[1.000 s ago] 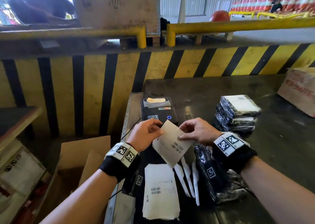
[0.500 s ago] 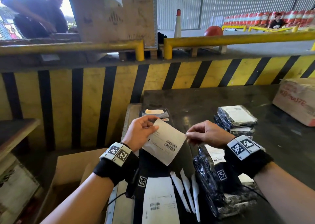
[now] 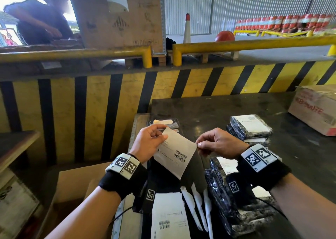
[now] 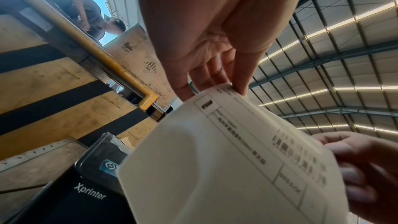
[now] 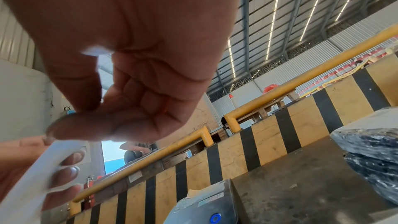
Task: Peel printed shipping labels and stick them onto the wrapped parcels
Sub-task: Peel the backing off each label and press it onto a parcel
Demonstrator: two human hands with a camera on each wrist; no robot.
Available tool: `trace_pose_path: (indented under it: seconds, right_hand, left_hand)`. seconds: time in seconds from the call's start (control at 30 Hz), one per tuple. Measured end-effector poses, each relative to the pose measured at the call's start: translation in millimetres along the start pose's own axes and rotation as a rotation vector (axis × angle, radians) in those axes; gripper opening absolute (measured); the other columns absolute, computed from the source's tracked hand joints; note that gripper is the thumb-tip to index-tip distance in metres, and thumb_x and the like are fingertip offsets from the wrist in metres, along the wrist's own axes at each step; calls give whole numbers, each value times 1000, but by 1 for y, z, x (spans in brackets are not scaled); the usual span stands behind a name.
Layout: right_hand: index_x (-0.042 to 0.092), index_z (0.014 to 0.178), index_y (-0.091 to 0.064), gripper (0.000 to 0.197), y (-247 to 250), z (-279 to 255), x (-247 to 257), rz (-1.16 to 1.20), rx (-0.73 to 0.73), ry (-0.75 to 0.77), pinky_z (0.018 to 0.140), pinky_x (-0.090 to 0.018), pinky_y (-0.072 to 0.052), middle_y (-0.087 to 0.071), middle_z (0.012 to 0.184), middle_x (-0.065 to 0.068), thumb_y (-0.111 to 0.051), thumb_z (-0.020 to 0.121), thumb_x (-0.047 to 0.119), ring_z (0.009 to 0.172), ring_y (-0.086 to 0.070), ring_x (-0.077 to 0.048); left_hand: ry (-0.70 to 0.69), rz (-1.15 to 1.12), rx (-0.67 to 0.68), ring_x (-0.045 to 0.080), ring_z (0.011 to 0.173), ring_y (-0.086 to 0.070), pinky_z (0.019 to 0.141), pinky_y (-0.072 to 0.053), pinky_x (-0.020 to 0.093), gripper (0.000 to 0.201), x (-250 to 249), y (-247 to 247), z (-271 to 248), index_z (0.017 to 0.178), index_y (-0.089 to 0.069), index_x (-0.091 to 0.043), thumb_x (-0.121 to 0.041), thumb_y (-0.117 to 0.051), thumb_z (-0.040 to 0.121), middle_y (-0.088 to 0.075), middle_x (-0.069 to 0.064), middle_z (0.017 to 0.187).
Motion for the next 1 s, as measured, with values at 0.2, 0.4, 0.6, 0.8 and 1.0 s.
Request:
trace_pose_path:
  seconds: [0.2, 0.4, 0.6, 0.8, 1.0]
  right_hand:
    - [8, 86, -67, 17, -3, 2, 10, 67, -1, 57, 63, -19, -51, -70, 65, 3, -51, 93, 3, 61, -63, -8]
    - [8, 81, -67, 19, -3, 4, 15, 143, -87, 103, 58, -17, -50, -68, 60, 2, -53, 91, 0, 57, -61, -5]
    - [7, 79, -68, 16, -4, 6, 19, 182, -155, 151, 56, -17, -49, -66, 58, 3, -57, 89, 1, 54, -59, -7]
    - [6, 79, -66, 15, -7, 5, 23, 188, -175, 173, 54, -16, -47, -65, 57, 3, -57, 88, -2, 52, -58, -6]
    - [7, 77, -67, 13, -11, 2, 19, 219, -185, 148, 58, -22, -50, -66, 67, -8, -59, 85, 0, 60, -60, -16]
  left_hand:
    - [10, 37, -20, 16, 89, -62, 74, -53, 26, 23, 8, 2, 5, 107, -60, -23, -7, -59, 90, -66, -3, 84]
    - [-13, 199, -144, 14, 100, -60, 89, -53, 30, 37, 4, 5, 4, 121, -57, -18, -15, -68, 86, -60, -5, 104]
    - [-88, 103, 15, 11, 73, -67, 74, -56, 30, 6, -19, -26, -8, 87, -67, -20, -25, -65, 88, -68, -5, 78]
    - [-66, 51, 119, 16, 82, -69, 77, -59, 34, 18, -30, -48, -14, 94, -66, -18, -34, -59, 90, -71, 2, 88]
    - [-9, -1, 130, 19, 86, -69, 79, -59, 35, 15, -23, -52, -17, 96, -68, -14, -25, -59, 92, -72, 6, 91]
Point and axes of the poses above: each hand's wrist, its own z-axis towards the middle knuckle, its own y-axis out of the back of the hand, x = y × z, the point moved 8 cm from there along z, towards the middle knuckle
